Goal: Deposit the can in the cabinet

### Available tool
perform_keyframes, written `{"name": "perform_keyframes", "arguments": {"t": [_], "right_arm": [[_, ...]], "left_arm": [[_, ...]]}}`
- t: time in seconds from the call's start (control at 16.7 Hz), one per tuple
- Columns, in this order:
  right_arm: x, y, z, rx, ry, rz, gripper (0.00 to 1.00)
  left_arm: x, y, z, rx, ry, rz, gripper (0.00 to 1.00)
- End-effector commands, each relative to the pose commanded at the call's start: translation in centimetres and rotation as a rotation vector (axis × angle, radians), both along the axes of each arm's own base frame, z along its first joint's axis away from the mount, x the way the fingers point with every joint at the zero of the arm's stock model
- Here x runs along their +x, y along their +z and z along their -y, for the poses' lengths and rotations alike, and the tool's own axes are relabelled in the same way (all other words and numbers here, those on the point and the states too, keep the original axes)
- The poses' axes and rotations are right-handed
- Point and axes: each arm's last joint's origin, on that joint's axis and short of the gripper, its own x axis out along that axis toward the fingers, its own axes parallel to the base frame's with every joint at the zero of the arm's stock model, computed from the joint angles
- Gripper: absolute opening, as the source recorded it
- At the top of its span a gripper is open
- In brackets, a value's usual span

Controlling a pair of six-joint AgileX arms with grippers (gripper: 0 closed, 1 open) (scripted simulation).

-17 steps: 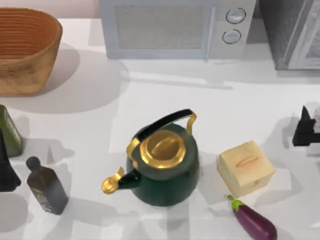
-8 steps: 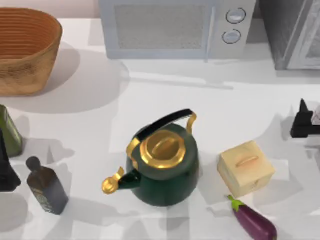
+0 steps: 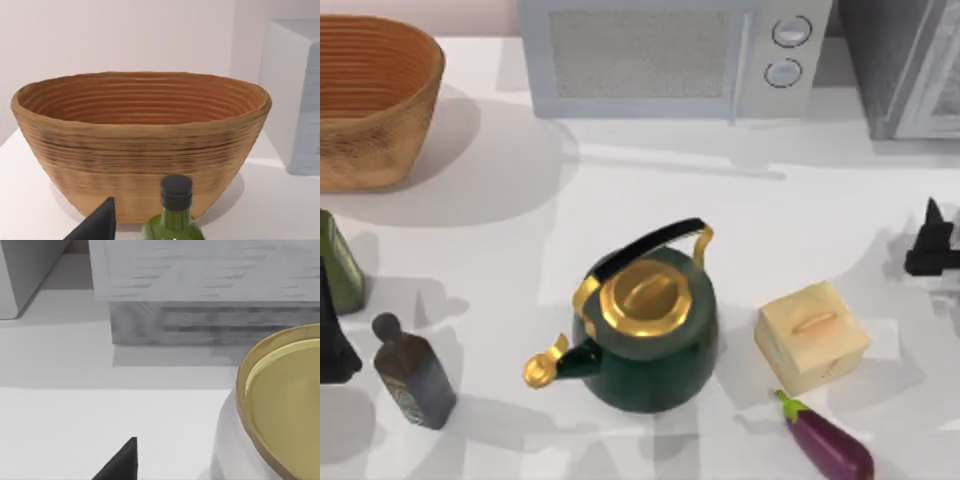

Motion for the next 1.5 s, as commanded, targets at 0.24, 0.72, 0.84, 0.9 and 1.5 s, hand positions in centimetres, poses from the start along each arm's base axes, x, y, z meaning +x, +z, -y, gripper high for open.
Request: {"name": "perform_keyframes", "arguments": {"t": [0.24,0.72,0.84,0.9,1.5], "right_arm": [[0.0,0.0,0.0,0.000,0.000,0.000,0.40],[0.0,0.0,0.0,0.000,0.000,0.000,0.00],[0.0,0.0,0.0,0.000,0.000,0.000,0.00],[0.0,0.0,0.0,0.000,0.000,0.000,0.00],[1.0,3.0,0.0,0.001,0.000,0.002,0.00]], "left_arm": [[0.0,0.0,0.0,0.000,0.000,0.000,1.00],[0.0,0.0,0.0,0.000,0.000,0.000,1.00],[0.0,0.0,0.0,0.000,0.000,0.000,1.00],[0.0,0.0,0.0,0.000,0.000,0.000,1.00],[0.0,0.0,0.0,0.000,0.000,0.000,1.00]]}}
